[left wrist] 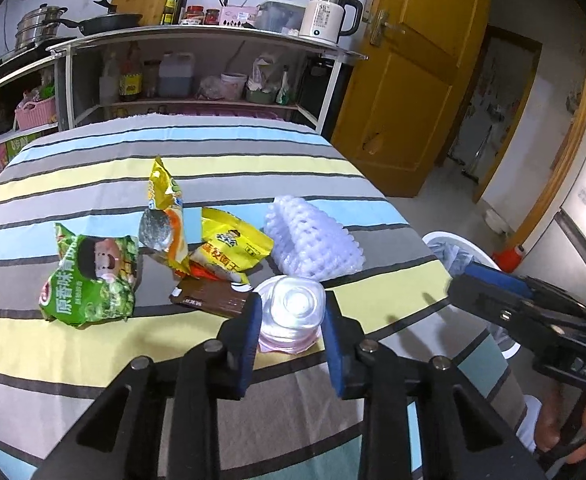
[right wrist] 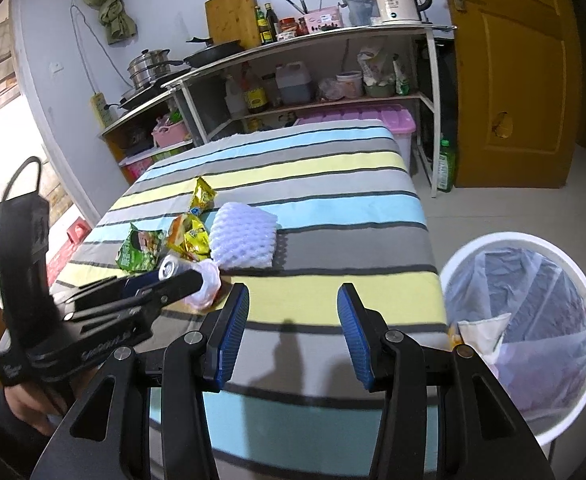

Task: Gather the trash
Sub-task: 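Grasp the clear plastic cup with the left gripper while the right gripper grasps the white foam net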

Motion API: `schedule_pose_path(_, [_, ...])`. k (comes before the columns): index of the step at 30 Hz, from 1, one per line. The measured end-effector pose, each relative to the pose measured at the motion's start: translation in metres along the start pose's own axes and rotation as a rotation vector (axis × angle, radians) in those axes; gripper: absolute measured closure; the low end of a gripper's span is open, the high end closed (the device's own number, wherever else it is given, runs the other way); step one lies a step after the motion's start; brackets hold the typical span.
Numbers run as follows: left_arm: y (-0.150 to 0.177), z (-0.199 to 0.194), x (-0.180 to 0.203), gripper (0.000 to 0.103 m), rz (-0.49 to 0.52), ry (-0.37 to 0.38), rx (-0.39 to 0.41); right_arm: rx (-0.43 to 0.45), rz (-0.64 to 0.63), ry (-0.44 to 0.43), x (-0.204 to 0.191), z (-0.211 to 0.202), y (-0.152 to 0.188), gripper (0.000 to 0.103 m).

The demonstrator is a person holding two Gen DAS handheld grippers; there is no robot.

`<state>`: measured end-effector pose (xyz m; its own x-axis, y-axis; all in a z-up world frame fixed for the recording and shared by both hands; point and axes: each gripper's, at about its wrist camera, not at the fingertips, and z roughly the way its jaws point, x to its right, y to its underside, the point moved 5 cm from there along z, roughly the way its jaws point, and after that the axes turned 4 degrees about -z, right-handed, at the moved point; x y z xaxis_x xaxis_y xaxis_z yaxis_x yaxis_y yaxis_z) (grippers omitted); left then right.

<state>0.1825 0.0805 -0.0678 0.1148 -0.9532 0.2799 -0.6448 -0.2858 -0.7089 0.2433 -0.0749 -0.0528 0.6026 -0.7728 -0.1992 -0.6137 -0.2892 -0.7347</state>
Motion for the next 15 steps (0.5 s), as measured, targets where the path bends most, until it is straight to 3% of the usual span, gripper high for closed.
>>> schedule_pose_path(15, [-0.002,-0.027,-0.038,0.072,-0.054,0.002,0.05,-0.077,-0.067,-0.017,-0.038,0.068,-0.02,0.045])
